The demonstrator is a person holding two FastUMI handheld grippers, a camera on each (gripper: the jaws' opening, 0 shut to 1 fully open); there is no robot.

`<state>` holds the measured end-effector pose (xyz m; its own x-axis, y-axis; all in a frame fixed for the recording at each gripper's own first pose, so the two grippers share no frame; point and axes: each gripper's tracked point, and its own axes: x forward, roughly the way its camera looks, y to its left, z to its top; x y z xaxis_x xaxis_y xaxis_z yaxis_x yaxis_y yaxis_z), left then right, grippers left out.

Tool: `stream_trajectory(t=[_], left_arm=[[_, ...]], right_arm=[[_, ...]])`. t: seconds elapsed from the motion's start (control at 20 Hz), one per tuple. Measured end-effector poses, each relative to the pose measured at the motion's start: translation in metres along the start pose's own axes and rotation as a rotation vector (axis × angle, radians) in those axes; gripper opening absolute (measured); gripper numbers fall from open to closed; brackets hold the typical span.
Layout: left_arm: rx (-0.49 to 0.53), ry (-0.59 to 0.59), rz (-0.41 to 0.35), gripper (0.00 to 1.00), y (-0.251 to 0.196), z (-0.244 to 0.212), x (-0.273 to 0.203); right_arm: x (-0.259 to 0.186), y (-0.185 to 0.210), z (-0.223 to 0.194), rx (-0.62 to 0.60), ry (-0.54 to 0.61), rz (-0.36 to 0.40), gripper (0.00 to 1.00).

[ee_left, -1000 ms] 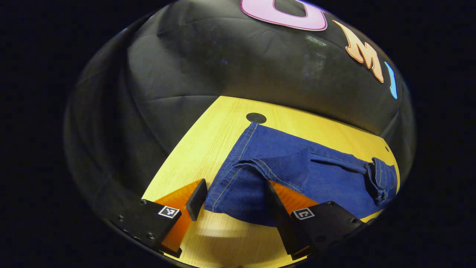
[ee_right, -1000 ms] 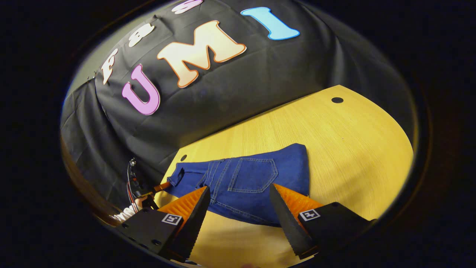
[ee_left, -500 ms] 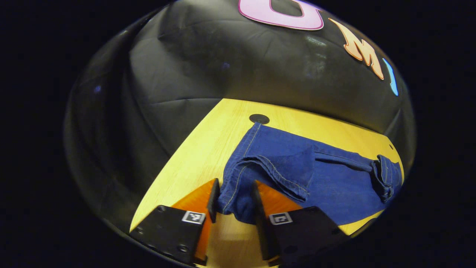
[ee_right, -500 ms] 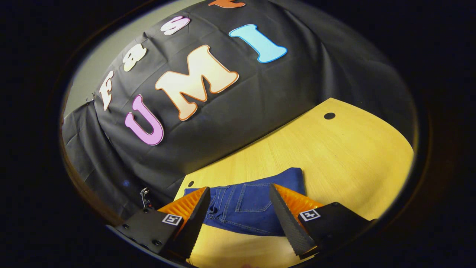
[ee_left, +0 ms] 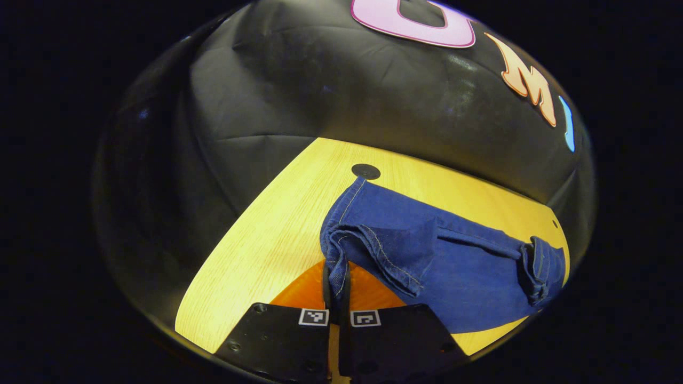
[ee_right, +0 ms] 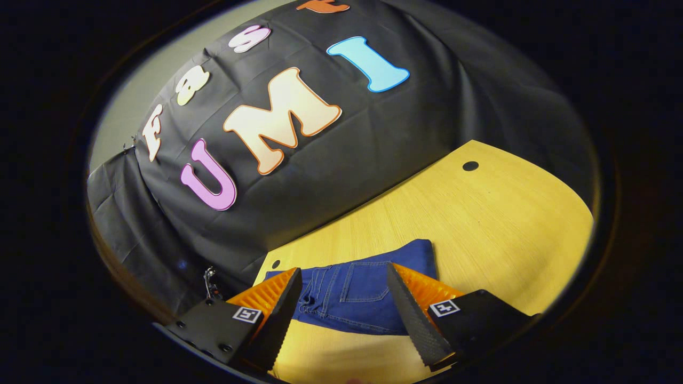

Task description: Grasp the waist and the cuffs of the jeans and fold them to make the two legs overlap; first hold the waist and fold one-third of the jeans toward the cuffs, then hold the cuffs and fold the remaining one-third in the same direction to finish folding.

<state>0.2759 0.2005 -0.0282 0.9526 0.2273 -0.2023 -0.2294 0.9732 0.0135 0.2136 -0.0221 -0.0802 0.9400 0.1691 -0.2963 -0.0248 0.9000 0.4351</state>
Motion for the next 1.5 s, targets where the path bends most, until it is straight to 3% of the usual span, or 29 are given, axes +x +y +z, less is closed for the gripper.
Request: stream_trajectory(t=[0.35,0.9,0.95,1.2,1.5], left_arm=[[-0.001,-0.054,-0.115,0.00,-0.089,0.060,-0.062],[0.118,-0.038,-0.264,0.00,-0.320,0.102,-0.133],[0.146,-0.029,-0.282,0.03,-0.346,0.099,-0.136],[0.321,0.033,-0.345,0.00,-0.442,0.058,-0.142],[0.556,0.113,-0.366,0.00,-0.492,-0.037,-0.159]], right_arm=[[-0.019,-0.027,0.028,-0.015,-0.018,-0.010,0.98],[-0.049,-0.097,0.061,-0.076,0.021,0.022,0.98],[-0.052,-0.104,0.062,-0.073,0.023,0.028,0.98],[-0.067,-0.134,0.068,-0.049,0.015,0.030,0.98],[-0.084,-0.163,0.069,-0.040,0.005,-0.003,0.98]])
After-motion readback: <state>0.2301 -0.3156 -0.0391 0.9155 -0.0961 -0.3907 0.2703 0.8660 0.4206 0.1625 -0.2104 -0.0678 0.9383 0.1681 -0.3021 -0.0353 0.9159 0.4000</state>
